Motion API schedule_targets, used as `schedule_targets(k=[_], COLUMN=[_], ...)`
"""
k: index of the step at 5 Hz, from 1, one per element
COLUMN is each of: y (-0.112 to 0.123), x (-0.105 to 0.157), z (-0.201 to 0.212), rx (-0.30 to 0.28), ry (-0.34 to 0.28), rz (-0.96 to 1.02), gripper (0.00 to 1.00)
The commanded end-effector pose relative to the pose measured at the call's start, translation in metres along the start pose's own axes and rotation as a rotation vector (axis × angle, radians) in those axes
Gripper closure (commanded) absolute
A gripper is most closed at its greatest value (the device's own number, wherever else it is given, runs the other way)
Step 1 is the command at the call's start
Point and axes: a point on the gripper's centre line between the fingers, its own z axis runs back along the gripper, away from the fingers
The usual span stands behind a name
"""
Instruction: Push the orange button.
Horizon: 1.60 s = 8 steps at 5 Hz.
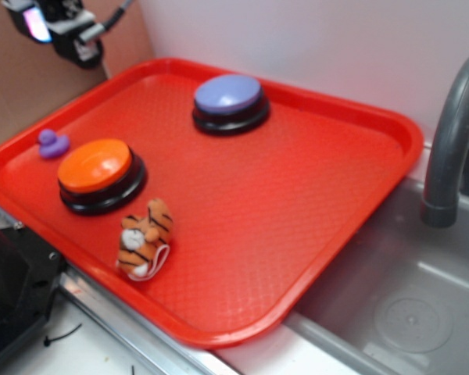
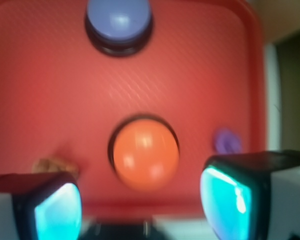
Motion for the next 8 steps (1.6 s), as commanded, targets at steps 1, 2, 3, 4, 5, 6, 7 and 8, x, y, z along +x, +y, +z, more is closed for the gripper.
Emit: schedule_targets(k=[1, 2, 3, 4, 5, 6, 7, 8], y=[0.014, 0.012, 0.013, 0.014, 0.011, 0.014, 0.016, 0.017], x=[-0.006, -0.008, -0.010, -0.009, -0.008, -0.008, -0.008, -0.010], z=[-0.060, -0.071, -0.080, -0.084, -0.084, -0.074, -0.062, -0.048], rx=[0.016, 0.020, 0.021, 0.009, 0.007, 0.017, 0.019, 0.033], ry=[-0.020, -0.014, -0.001, 0.005, 0.010, 0.008, 0.004, -0.011], rz=[-0.042, -0.066, -0.072, -0.080, -0.089, -0.076, -0.060, -0.042], gripper=[0.00, 0.00, 0.00, 0.00, 0.00, 0.00, 0.00, 0.00])
